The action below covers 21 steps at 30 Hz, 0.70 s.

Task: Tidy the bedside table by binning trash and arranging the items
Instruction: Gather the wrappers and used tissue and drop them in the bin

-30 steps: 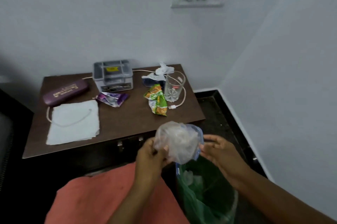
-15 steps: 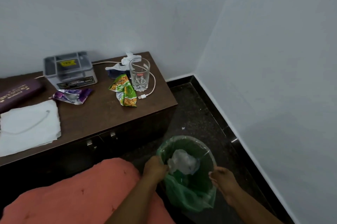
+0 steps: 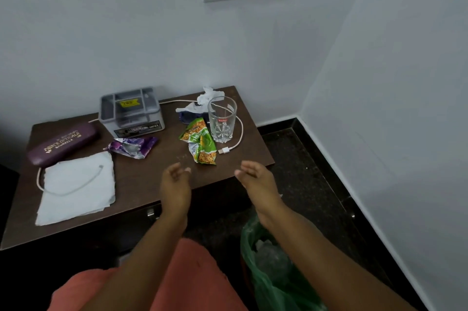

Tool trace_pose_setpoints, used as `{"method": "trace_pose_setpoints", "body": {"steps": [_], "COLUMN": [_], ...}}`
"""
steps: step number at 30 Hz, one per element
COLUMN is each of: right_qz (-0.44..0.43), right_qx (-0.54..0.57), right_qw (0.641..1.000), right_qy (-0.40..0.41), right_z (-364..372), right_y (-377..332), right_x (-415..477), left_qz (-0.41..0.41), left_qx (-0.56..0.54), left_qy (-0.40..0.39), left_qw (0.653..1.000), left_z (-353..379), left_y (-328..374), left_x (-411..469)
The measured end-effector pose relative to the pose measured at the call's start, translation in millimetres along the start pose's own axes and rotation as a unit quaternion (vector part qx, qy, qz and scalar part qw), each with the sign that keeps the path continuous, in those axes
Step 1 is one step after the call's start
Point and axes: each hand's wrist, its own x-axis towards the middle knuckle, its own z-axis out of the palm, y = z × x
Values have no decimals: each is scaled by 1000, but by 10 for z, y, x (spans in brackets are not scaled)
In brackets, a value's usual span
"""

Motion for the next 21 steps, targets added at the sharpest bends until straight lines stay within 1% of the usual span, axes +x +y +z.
{"method": "trace_pose_setpoints", "body": {"steps": [3, 5, 7, 9, 11, 12, 14, 16, 18, 21], "right_qz": [-8, -3, -9, -30, -34, -34, -45, -55, -76, -117], "right_qx": [-10, -30, -54, -87, -118, -124, -122, -124, -149, -207], "right_qw": [1000, 999, 998, 995, 992, 991, 992, 991, 985, 971], "right_qy": [1, 15, 27, 44, 41, 29, 5, -23, -38, -40], "right_z": [317, 494, 648, 777, 878, 917, 973, 1000, 1035, 1098], "right_y": [-83, -65, -7, 82, 186, 212, 197, 176, 187, 241], "right_x": [302, 455, 569, 659, 737, 747, 704, 621, 552, 481], "left_qz": [-18, -26, -15, 8, 17, 14, 9, -27, -58, -53], "left_qx": [34, 80, 122, 187, 231, 232, 200, 140, 101, 101], "left_qy": [1, -5, -29, -51, -56, -55, -47, -34, -27, -11], "left_qw": [999, 996, 992, 981, 971, 971, 979, 989, 993, 993], "left_z": [76, 153, 223, 293, 325, 324, 295, 241, 174, 86], "left_y": [117, 169, 178, 138, 98, 61, 27, -53, -126, -146], "left_x": [382, 560, 648, 691, 706, 724, 711, 732, 742, 727]}}
